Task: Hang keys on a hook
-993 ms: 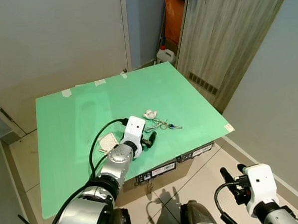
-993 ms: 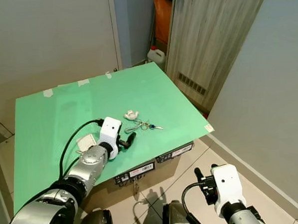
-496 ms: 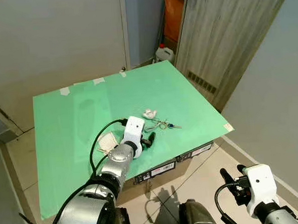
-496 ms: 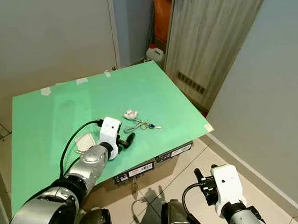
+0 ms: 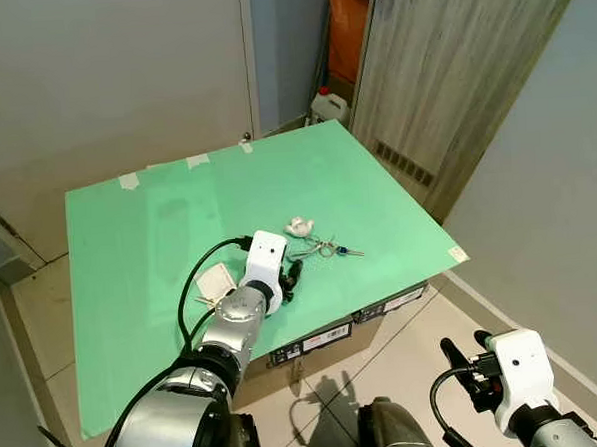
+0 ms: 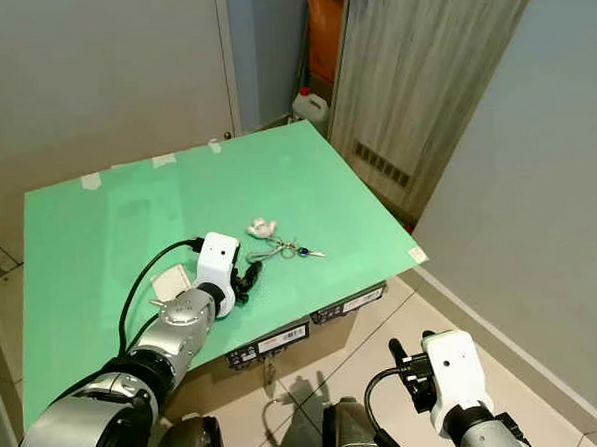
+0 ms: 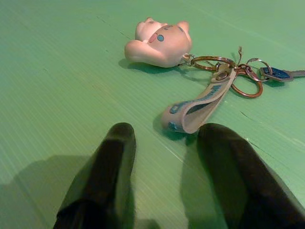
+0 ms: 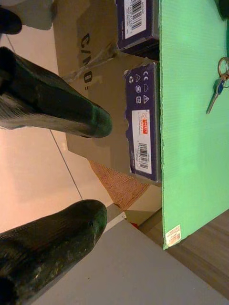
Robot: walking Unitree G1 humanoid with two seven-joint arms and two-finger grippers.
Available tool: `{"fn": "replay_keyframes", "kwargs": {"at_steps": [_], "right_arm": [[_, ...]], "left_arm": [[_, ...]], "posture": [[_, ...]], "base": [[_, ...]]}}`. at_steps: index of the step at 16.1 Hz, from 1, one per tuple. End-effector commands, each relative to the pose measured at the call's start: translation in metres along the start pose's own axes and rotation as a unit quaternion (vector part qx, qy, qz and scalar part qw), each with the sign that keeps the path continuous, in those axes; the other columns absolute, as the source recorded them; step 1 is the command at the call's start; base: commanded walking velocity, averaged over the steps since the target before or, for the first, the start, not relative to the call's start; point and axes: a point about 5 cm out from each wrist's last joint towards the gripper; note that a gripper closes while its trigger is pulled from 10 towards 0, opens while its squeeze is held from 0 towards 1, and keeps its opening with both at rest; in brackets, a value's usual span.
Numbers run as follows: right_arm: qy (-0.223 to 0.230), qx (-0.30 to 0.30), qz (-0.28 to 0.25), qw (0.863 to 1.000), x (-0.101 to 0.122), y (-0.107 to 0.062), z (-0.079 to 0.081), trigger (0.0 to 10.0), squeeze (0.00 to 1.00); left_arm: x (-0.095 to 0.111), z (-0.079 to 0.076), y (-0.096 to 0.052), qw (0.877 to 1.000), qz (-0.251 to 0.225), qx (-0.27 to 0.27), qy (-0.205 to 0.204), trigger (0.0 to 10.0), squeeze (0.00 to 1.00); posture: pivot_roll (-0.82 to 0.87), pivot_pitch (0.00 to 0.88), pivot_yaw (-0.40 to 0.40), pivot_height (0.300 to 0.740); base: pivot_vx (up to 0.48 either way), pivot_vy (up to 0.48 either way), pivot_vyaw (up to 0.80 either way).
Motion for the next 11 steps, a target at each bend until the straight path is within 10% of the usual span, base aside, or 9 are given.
{"fn": "replay_keyframes", "kwargs": {"at_steps": [1, 11], "right_arm": [[-0.003, 0.000, 0.010, 1.000, -0.003, -0.002, -0.002, 10.0, 0.00], [0.000, 0.002, 0.017, 1.000, -0.012, 0.001, 0.001, 10.0, 0.00]], "left_arm": [[-0.003, -0.004, 0.000, 1.000, 0.009, -0.004, 0.001, 0.0, 0.00], [0.027, -0.019, 0.001, 0.992, -0.104, -0.076, -0.001, 0.0, 0.00]], "posture": [[-0.26, 0.146, -0.023, 0.661], [-0.25, 0.154, -0.014, 0.661]], "base": [[0.000, 0.000, 0.00], [0.000, 0.000, 0.00]]}}
Point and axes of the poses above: a point about 5 cm out from each wrist's last joint towards the gripper, its own y axis pointing out of the wrist towards the gripper, its own x axis along the axis of the wrist's last joint, z = x × y, and after that the axes turned 5 degrees about -y, right-handed
